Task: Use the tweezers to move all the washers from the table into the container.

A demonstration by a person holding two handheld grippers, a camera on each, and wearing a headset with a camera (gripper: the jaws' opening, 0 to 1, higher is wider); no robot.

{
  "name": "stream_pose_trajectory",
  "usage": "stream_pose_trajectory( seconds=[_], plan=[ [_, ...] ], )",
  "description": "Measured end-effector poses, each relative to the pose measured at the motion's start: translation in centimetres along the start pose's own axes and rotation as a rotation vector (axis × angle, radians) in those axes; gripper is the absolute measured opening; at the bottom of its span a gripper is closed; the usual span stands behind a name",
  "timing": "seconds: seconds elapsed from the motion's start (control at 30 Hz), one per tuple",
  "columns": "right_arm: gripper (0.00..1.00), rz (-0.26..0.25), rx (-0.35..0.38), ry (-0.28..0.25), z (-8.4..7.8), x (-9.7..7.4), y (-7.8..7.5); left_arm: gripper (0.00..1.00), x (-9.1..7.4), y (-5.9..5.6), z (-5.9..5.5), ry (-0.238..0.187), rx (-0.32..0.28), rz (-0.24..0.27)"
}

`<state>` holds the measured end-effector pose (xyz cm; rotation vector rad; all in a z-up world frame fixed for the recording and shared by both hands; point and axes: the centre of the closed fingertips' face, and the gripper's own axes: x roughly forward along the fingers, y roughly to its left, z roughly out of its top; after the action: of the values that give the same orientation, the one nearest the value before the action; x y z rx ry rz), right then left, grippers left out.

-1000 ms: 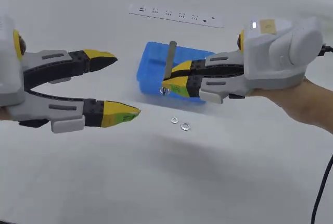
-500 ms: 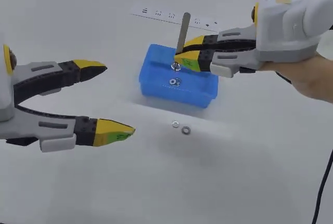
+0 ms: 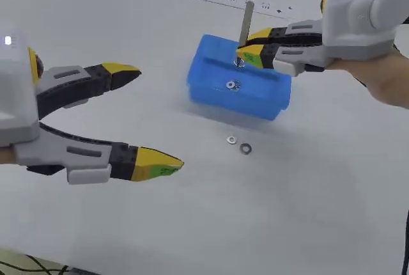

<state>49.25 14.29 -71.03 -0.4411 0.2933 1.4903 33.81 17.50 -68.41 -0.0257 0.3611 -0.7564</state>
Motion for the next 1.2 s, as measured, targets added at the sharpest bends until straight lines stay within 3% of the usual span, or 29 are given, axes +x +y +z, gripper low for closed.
stream_pose_trajectory(
  seconds=[0.1,0.33,0.53,0.8,1.2],
  plan=[
    [0.08,0.004,0.006,0.004,-0.8,0.6,0.0,0.98,0.0,0.3,0.4,-0.022,-0.02,0.011],
    [0.08,0.013,0.022,0.028,-2.8,1.8,-0.1,0.98,0.3,0.3,-0.3,0.029,0.007,0.006],
    [0.08,-0.001,0.044,0.044,-4.1,2.4,0.0,0.97,0.0,-0.1,-1.0,0.051,-0.03,-0.006],
    [0.09,-0.008,0.034,0.034,-3.8,2.0,0.1,0.97,0.8,-1.2,-0.9,0.063,-0.025,-0.015],
    [0.09,-0.028,0.083,0.001,-2.7,1.3,-0.1,0.96,0.5,-0.8,-0.9,0.056,-0.032,-0.022]
  ],
)
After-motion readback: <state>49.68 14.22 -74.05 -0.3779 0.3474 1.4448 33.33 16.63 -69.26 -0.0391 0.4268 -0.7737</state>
